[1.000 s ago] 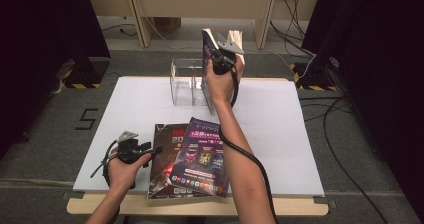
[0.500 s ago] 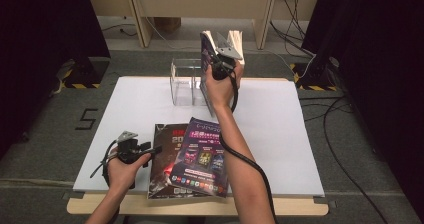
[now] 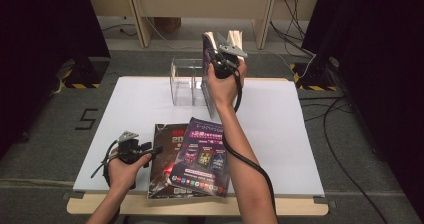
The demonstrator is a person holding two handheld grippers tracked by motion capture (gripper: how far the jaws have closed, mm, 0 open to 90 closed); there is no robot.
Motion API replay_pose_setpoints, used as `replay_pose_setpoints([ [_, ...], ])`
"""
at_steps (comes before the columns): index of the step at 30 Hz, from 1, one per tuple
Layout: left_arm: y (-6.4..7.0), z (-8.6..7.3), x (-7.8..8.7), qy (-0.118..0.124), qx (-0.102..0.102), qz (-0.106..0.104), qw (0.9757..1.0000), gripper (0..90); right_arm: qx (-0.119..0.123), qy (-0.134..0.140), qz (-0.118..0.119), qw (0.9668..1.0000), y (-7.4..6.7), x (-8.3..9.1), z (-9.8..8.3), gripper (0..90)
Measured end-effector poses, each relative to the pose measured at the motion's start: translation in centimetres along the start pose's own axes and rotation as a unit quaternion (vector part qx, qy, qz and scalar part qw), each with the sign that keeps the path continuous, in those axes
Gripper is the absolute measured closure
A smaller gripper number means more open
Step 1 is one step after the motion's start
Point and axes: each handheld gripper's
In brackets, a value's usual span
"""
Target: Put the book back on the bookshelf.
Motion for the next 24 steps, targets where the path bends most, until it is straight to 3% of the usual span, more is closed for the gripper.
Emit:
replay_pose_setpoints([
  [14, 0.1, 0.0, 0.0, -0.001, 0.001, 0.001, 1.0, 42.9, -0.005, -0.022, -0.007, 0.9997, 0.1, -0.7, 0.7, 72.5],
  [24, 0.0, 0.0, 0.0, 0.0, 0.0, -0.001, 1.0, 42.8, -0.01, -0.038, -0.018, 0.9991, -0.2, -1.2, 1.0, 77.1],
])
Point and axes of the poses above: each handheld gripper's, and its own axes: x roughly backward along the jaws, z roughly out of its top, y roughly to its right
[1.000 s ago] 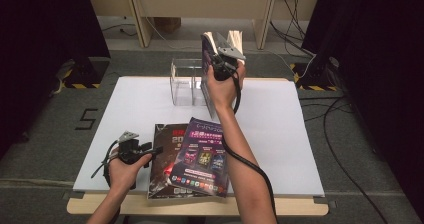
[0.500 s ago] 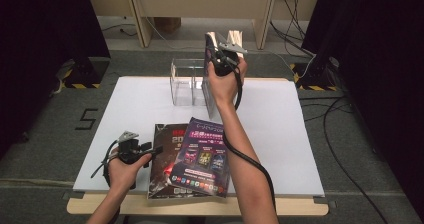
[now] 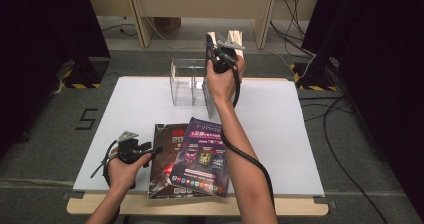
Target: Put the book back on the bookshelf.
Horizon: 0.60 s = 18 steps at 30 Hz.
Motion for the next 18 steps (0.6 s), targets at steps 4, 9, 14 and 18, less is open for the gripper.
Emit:
replay_pose_setpoints([
  [4, 0.04, -0.03, -0.01, -0.001, 0.0, 0.002, 1.0, 42.8, -0.001, -0.005, -0.005, 1.0, -0.09, -0.03, 0.05, 79.8],
  [9, 0.08, -0.05, -0.05, -0.002, 0.0, 0.001, 1.0, 42.8, 0.006, -0.015, -0.016, 0.9998, -0.03, 0.01, 0.27, 82.3],
  [14, 0.05, -0.07, -0.04, -0.002, 0.0, 0.002, 1.0, 42.8, 0.005, 0.0, -0.017, 0.9999, -0.16, 0.03, -0.07, 82.7],
  [18, -0.02, -0.02, 0.0, -0.001, -0.001, 0.002, 1.0, 42.8, 0.009, 0.007, -0.015, 0.9998, -0.24, 0.03, -0.22, 82.7],
])
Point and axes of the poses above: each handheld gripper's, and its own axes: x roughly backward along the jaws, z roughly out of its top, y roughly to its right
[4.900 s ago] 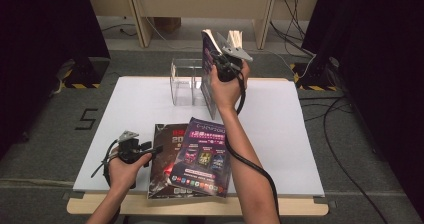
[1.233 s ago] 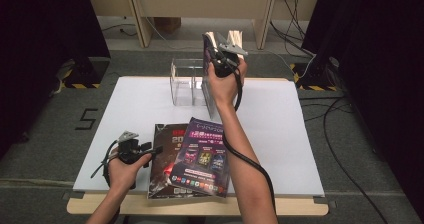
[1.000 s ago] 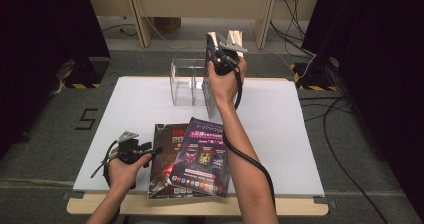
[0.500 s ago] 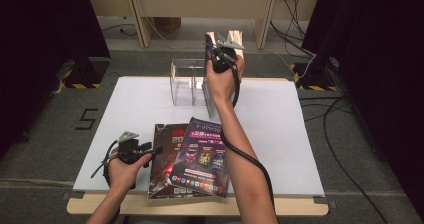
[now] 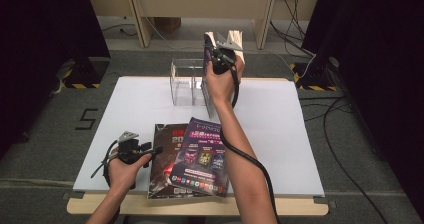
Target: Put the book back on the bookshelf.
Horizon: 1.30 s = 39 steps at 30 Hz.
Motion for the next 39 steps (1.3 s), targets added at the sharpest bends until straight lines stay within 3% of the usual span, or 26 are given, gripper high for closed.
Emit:
replay_pose_setpoints([
  [39, -0.2, 0.1, 0.1, 0.0, 0.003, 0.001, 1.0, 42.9, -0.012, 0.04, -0.01, 0.9991, -0.1, -1.0, 0.1, 82.8],
])
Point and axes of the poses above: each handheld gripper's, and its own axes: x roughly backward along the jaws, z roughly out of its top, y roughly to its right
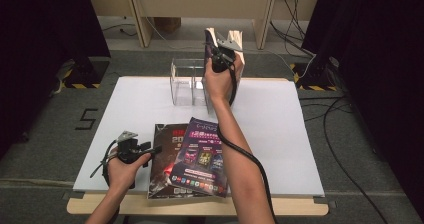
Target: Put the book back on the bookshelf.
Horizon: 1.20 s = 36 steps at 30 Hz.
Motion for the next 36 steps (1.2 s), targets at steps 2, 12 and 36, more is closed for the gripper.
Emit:
replay_pose_setpoints([
  [2, 0.01, 0.01, 0.01, 0.0, 0.0, 0.0, 1.0, 42.9, 0.0, -0.002, -0.002, 1.0, 0.02, -0.23, -0.12, 82.8],
  [12, 0.04, 0.05, 0.03, 0.001, 0.001, -0.001, 1.0, 42.9, -0.004, -0.003, -0.008, 1.0, -0.05, -0.62, -0.3, 82.8],
  [36, 0.22, -0.14, -0.16, -0.004, -0.005, -0.002, 1.0, 42.9, 0.031, -0.01, -0.031, 0.999, -0.57, -0.28, -0.51, 76.5],
])
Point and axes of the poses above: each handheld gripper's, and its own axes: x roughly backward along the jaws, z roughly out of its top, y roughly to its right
